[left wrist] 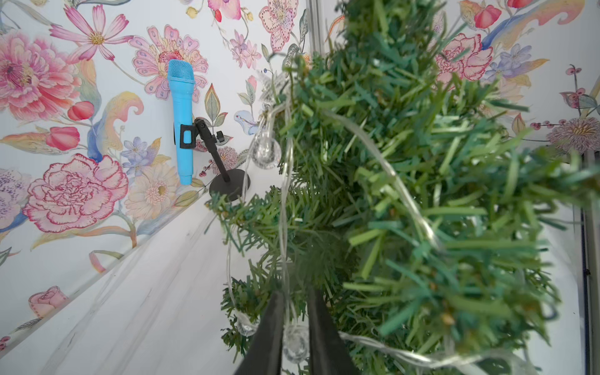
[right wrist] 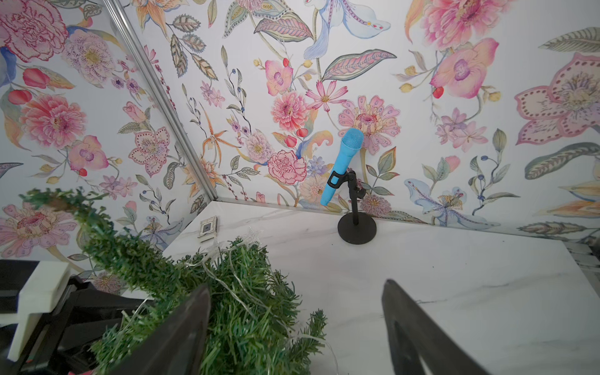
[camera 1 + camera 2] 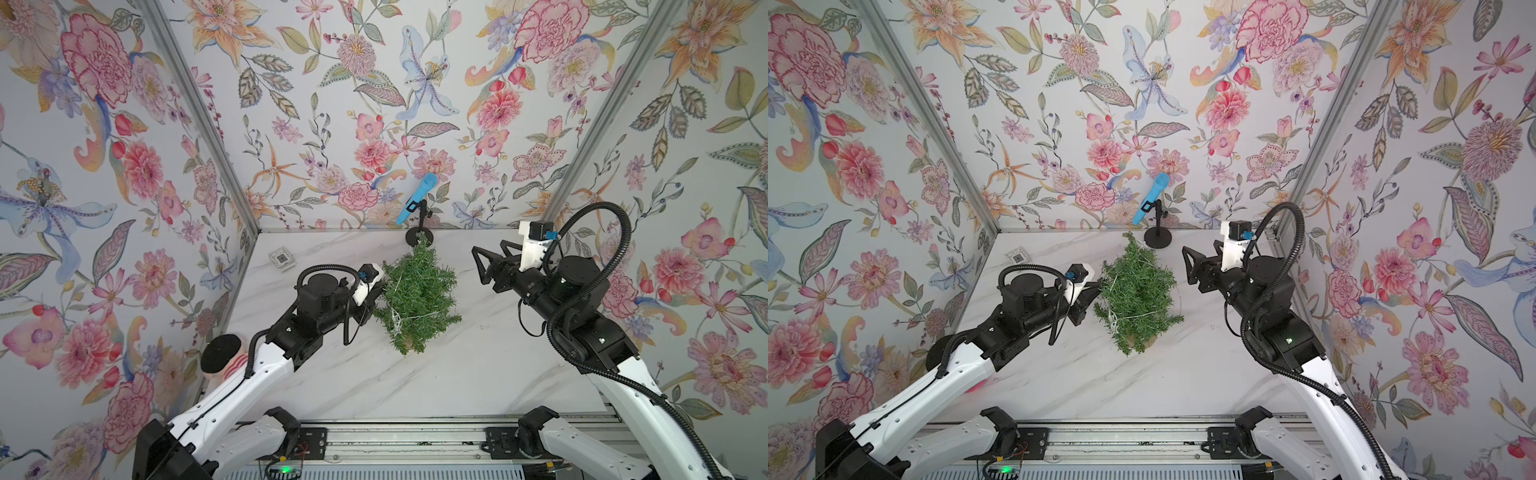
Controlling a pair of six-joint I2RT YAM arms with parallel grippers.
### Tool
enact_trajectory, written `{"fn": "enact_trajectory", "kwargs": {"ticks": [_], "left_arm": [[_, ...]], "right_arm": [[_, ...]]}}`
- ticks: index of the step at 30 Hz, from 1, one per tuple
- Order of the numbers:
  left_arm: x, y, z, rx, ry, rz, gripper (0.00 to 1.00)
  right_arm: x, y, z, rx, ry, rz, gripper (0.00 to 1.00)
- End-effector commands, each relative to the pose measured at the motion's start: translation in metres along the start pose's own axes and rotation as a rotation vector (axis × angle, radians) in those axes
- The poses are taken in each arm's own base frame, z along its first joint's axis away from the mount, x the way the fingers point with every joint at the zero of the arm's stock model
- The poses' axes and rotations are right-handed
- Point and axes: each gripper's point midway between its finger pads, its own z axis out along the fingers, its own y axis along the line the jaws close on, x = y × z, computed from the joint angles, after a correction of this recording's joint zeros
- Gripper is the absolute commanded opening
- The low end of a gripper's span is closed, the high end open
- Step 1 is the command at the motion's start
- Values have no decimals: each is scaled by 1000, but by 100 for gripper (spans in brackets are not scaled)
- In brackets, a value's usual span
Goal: Wrap string light around the christmas tree
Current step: Wrap the light string around the Christmas tree, then reset both arms
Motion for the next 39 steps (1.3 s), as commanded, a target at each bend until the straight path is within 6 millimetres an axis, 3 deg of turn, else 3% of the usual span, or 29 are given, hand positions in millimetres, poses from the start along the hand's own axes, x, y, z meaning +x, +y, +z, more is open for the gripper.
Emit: {"fn": "enact_trajectory", "kwargs": {"ticks": [1,3,6,9,13,16,19,22,25,30,33,36,39], "left_arm": [[-5,6,-7,-49,-10,-10,30],[-13,9,-11,-66,-22,-3,32],[-26,15,-23,-101,-46,10,43],[-38,19,-37,-135,-65,24,73],[-59,25,-62,-179,-85,65,98],[-89,26,-85,-204,-172,103,100],[-123,28,-111,-253,-347,131,100],[-128,42,-127,-379,-500,125,100],[-95,76,-133,-614,-538,43,100],[-8,145,-132,-931,-426,-176,100],[46,180,-143,-1086,-357,-311,100],[99,193,-160,-1245,-296,-370,100],[136,197,-165,-1309,-217,-370,100]], "right_arm": [[6,-6,-8,27,12,30,83],[11,-7,-11,29,24,28,84],[15,-11,-17,45,27,17,90],[15,-16,-27,73,11,-2,100],[8,-23,-46,118,-16,-49,100],[-9,-31,-65,175,-87,-73,100],[-17,-54,-81,309,-172,-91,100],[-8,-70,-86,391,-233,-167,100],[11,-88,-84,472,-272,-214,100],[67,-128,-60,585,-216,-232,100],[102,-153,-47,631,-185,-220,100],[138,-182,-39,677,-149,-146,97],[172,-211,-40,761,-95,-78,97]]}}
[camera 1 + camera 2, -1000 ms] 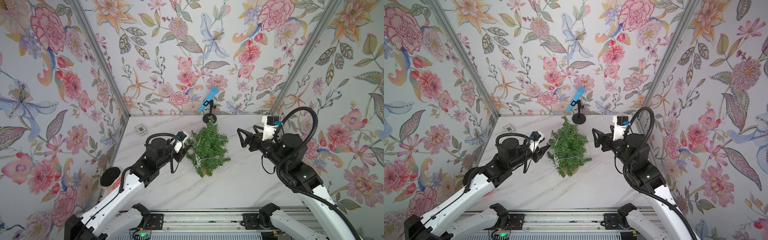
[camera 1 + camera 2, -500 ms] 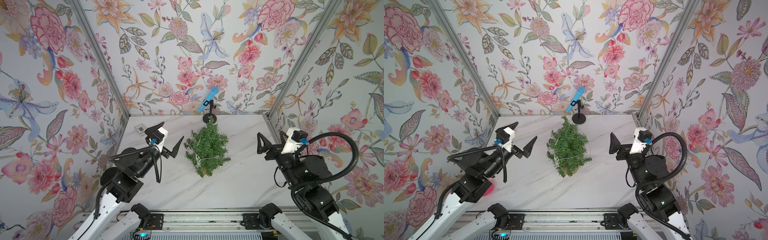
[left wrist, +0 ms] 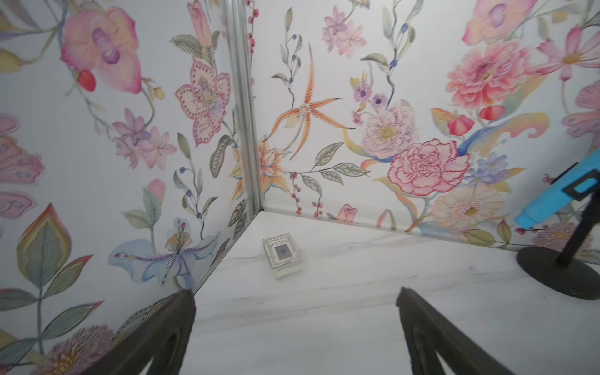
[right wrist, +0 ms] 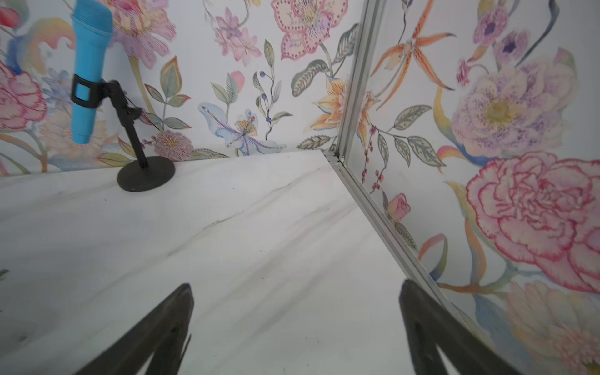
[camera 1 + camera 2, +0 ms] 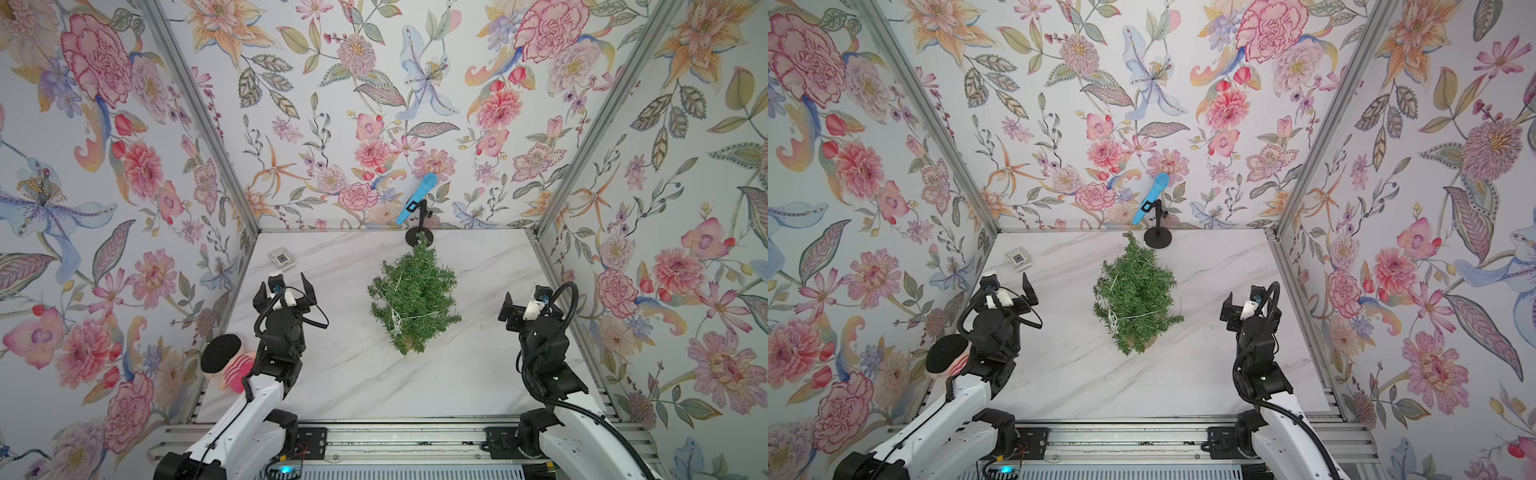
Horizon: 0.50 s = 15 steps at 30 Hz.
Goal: Wrap string light around the christmas tree
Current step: Reset both arms
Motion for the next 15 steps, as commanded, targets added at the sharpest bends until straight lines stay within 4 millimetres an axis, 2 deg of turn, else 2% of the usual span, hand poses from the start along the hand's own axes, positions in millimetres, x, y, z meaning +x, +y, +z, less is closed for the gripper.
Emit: {"fn": "enact_trajectory", "kwargs": {"ticks": [1,3,6,9,11,13,15], "left_arm": [[19,30,0,-147,1,-54,100],[36,32,-3,-153,21,1,100],[47,45,-12,-193,12,48,100],[56,67,-27,-263,-44,51,100],[71,75,-26,-280,-4,75,100],[76,73,-19,-269,15,91,100],[77,57,-8,-194,25,124,100]], "right_arm": [[0,-11,10,47,-61,119,97],[19,-13,14,66,-39,92,97],[37,-14,20,78,-3,66,99],[49,-22,27,121,13,91,100],[56,-21,34,123,23,76,100],[60,-20,41,124,30,55,100],[58,-17,51,121,37,37,100]]}}
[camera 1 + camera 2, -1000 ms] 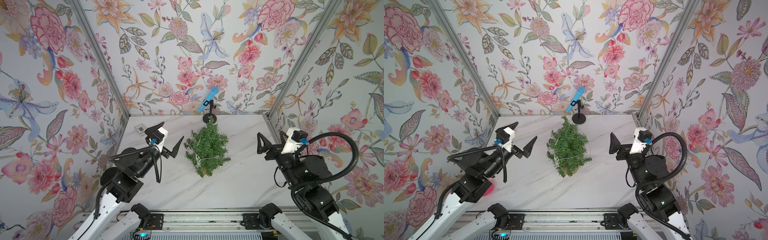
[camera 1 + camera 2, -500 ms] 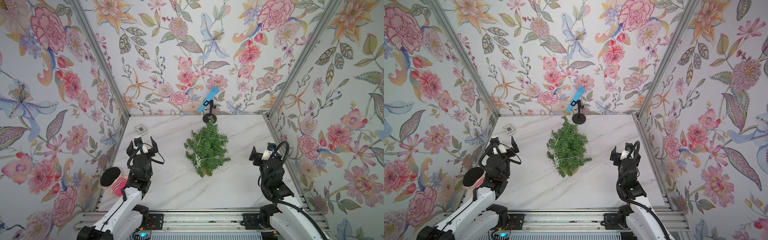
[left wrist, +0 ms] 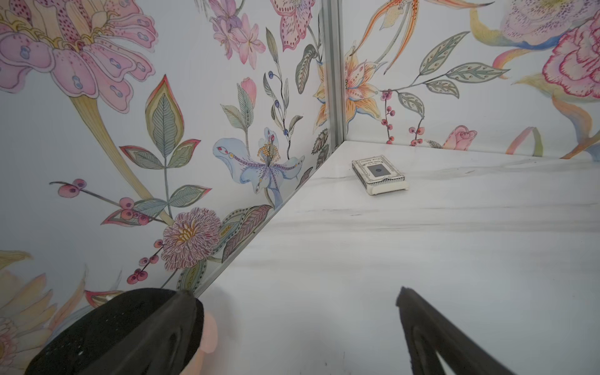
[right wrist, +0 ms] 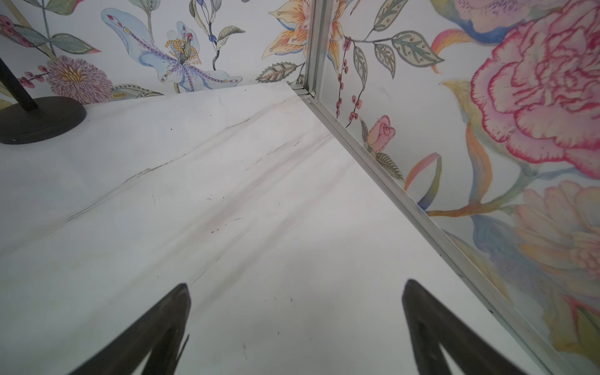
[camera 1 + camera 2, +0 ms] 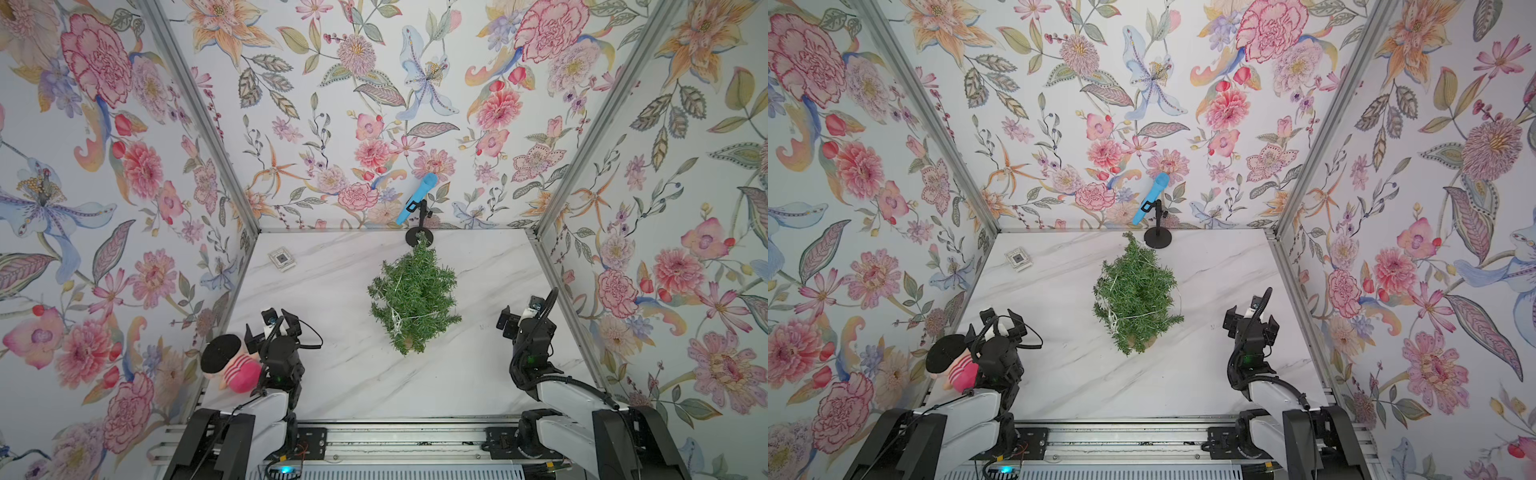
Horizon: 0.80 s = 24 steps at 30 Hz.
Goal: Wrap string light around the christmas tree
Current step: Reset both arms
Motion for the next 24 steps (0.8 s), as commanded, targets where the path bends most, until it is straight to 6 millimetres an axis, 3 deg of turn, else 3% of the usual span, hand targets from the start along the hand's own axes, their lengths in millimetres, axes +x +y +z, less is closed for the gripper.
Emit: {"fn": "enact_trajectory", "kwargs": {"ticks": [1,6,8,9,11,12,14,16,18,24], "left_arm": [[-29,-13,9,55,-95,-26,100],[-44,-32,19,127,-182,-19,100],[-36,-35,25,153,-191,-31,100],[-27,-46,25,221,-172,-13,100],[-26,-54,26,260,-191,12,100],[-16,-55,30,260,-135,17,100],[-23,-50,36,228,-135,-11,100],[-28,-58,39,254,-152,8,100],[-15,-59,42,252,-97,19,100],[-23,-54,42,228,-125,6,100]], "right_arm": [[-28,3,11,6,-90,29,100],[-36,11,33,-54,-104,35,100],[-30,20,40,-115,-104,22,100],[-29,27,46,-132,-105,-2,100],[-23,45,49,-194,-68,-61,100],[-26,47,49,-194,-88,-68,100],[-18,49,45,-227,-98,-69,100],[-17,55,40,-240,-122,-101,100],[-17,56,42,-254,-107,-95,100],[-18,56,43,-263,-109,-90,100]]}}
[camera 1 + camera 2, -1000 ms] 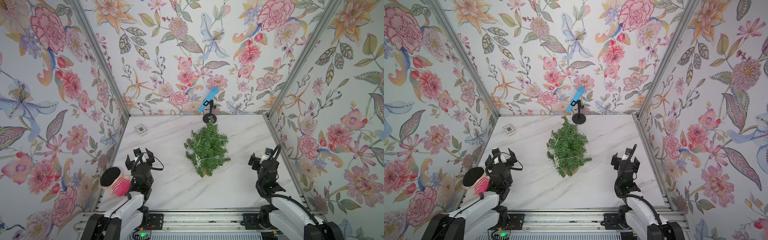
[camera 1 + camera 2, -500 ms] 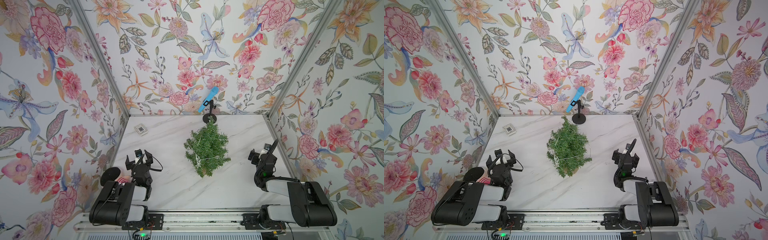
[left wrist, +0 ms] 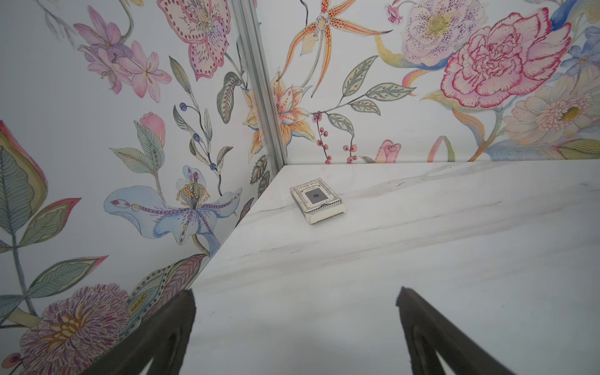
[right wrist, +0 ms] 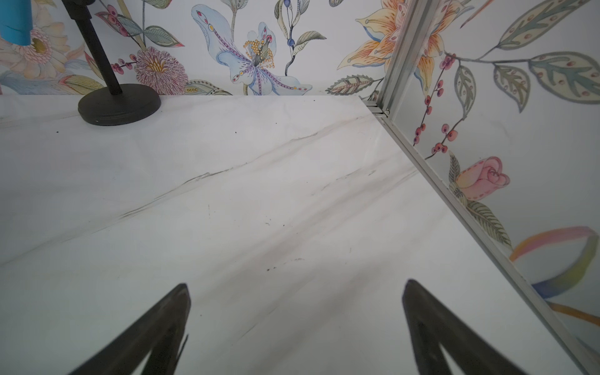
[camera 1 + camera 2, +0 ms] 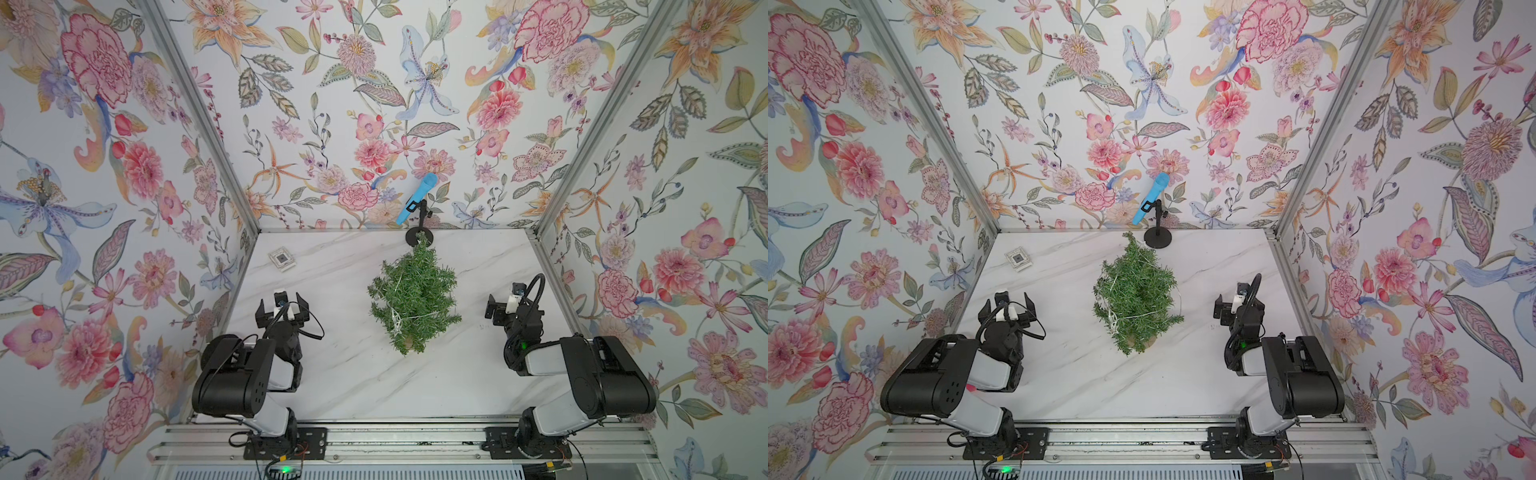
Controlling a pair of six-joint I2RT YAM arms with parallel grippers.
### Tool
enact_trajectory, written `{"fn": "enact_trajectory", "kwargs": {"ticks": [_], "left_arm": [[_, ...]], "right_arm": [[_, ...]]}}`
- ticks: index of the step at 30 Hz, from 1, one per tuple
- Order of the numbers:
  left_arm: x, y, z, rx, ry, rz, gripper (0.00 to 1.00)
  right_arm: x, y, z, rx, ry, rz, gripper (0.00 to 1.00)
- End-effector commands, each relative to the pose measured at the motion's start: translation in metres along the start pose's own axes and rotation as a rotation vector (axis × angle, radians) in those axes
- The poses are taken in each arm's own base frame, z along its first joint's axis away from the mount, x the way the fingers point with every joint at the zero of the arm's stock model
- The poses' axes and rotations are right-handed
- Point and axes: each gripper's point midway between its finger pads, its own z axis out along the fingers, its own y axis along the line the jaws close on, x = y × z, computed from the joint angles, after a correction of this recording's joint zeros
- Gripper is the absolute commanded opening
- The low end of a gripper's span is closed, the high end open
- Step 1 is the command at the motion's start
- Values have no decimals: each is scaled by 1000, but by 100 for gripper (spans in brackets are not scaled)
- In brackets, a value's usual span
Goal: Wrap string light around the christmas tree
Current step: Reset both arms
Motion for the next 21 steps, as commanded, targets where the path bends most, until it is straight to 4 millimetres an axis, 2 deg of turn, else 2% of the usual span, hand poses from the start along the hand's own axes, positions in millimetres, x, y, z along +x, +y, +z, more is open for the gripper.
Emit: {"fn": "enact_trajectory", "kwargs": {"ticks": [1,5,7,21], "left_arm": [[-12,1,2,1,-44,-16,100],[-9,-4,5,23,-25,1,100],[-15,-7,7,30,-42,2,100],[-15,-6,8,28,-40,3,100]], "right_arm": [[-10,2,-1,-17,-46,-9,100],[-10,2,0,-29,-41,-4,100],[-10,2,0,-27,-45,-3,100],[-10,4,0,-40,-44,-7,100]]}}
